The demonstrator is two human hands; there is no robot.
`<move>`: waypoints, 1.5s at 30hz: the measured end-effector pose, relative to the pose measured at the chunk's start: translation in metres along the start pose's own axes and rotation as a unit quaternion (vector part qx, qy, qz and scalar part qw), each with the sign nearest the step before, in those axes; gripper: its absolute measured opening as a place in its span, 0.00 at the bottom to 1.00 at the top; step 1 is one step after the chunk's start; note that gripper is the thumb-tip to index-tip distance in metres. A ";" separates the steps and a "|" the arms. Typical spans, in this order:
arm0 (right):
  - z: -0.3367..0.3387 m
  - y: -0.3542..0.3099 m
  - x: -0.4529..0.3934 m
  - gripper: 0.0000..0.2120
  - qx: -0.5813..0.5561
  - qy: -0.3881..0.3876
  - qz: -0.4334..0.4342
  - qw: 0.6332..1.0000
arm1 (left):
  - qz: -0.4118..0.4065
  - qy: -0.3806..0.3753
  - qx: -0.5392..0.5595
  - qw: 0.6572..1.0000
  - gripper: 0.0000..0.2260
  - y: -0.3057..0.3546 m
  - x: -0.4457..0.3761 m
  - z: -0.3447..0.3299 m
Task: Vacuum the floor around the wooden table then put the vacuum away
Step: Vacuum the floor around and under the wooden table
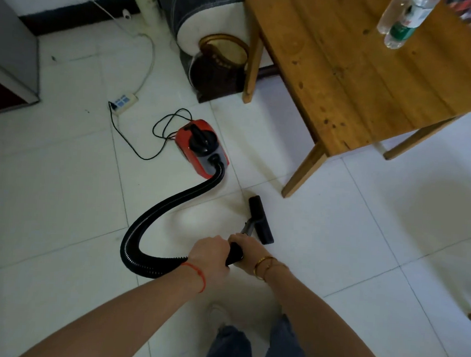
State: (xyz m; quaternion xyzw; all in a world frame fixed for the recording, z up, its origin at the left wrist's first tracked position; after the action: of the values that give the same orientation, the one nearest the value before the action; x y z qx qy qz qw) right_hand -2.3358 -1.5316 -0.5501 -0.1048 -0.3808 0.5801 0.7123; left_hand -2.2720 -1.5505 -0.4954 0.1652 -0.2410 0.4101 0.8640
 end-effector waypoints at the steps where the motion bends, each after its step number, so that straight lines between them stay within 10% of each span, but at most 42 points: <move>1: -0.002 -0.006 -0.005 0.09 0.005 -0.004 0.006 1.000 | 0.006 0.004 0.006 1.000 0.14 -0.007 0.001 0.000; 25: 0.093 0.013 -0.238 0.11 0.159 -0.128 0.166 0.965 | 0.143 0.100 0.194 0.966 0.07 -0.067 -0.195 0.090; 45: 0.180 -0.004 -0.477 0.15 0.313 -0.250 0.327 0.856 | 0.320 0.102 0.447 0.829 0.05 -0.148 -0.386 0.182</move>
State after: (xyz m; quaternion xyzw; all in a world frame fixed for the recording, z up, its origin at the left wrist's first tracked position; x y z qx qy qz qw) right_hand -2.4699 -2.0177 -0.6253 0.1536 -0.2883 0.8751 0.3571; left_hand -2.4175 -1.9709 -0.5707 0.4038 0.0188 0.7409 0.5364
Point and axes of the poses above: each hand's wrist, its own x-axis away from the middle knuckle, its own z-axis out of the back of the hand, y = z × x, the point moved 9 cm from there along -x, towards the middle knuckle, and after that the axes turned 12 degrees about y, right-handed, at the moved point
